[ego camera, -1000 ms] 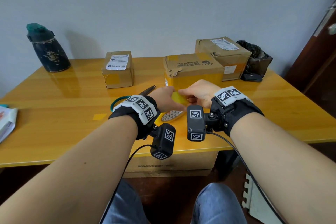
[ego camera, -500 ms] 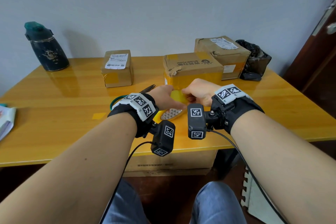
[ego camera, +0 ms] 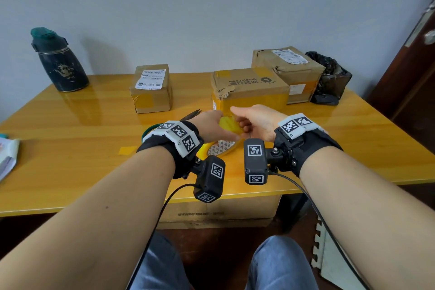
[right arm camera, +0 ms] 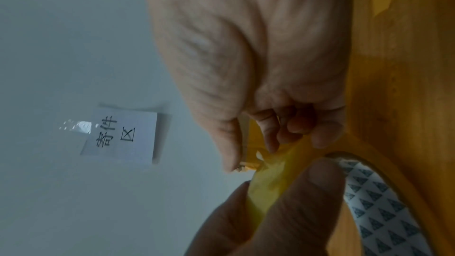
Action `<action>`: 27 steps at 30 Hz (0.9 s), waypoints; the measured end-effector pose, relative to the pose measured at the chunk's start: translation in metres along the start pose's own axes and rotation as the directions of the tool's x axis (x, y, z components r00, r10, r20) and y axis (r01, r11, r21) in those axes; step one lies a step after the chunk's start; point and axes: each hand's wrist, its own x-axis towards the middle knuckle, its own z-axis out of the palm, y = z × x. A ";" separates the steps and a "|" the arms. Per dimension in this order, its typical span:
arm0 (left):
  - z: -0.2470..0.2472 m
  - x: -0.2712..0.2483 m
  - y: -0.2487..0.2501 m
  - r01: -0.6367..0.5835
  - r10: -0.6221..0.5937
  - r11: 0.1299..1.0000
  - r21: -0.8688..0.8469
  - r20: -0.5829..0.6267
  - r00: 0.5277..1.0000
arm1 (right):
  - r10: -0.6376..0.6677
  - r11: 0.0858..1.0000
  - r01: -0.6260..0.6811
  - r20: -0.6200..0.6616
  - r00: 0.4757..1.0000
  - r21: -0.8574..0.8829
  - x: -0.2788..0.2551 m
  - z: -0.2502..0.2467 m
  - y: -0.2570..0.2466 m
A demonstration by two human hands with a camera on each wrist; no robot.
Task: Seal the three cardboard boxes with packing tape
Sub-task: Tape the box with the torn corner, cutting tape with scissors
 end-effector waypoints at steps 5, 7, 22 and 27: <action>0.001 0.000 0.001 -0.008 0.009 0.999 0.037 -0.017 1.000 | -0.042 0.989 0.035 -0.046 0.998 -0.146 0.007 0.002 0.005; 0.000 0.000 0.001 -0.006 0.007 0.999 0.031 -0.014 1.000 | -0.036 0.990 0.030 -0.047 0.998 -0.138 0.008 0.002 0.006; 0.000 0.000 -0.002 0.012 -0.012 1.000 -0.015 0.018 1.000 | -0.027 0.991 0.018 -0.061 0.998 -0.132 0.007 0.001 0.004; 0.000 -0.001 0.000 0.011 -0.011 1.000 0.020 0.002 1.000 | 0.010 0.985 -0.016 -0.033 0.999 -0.172 0.004 0.001 0.002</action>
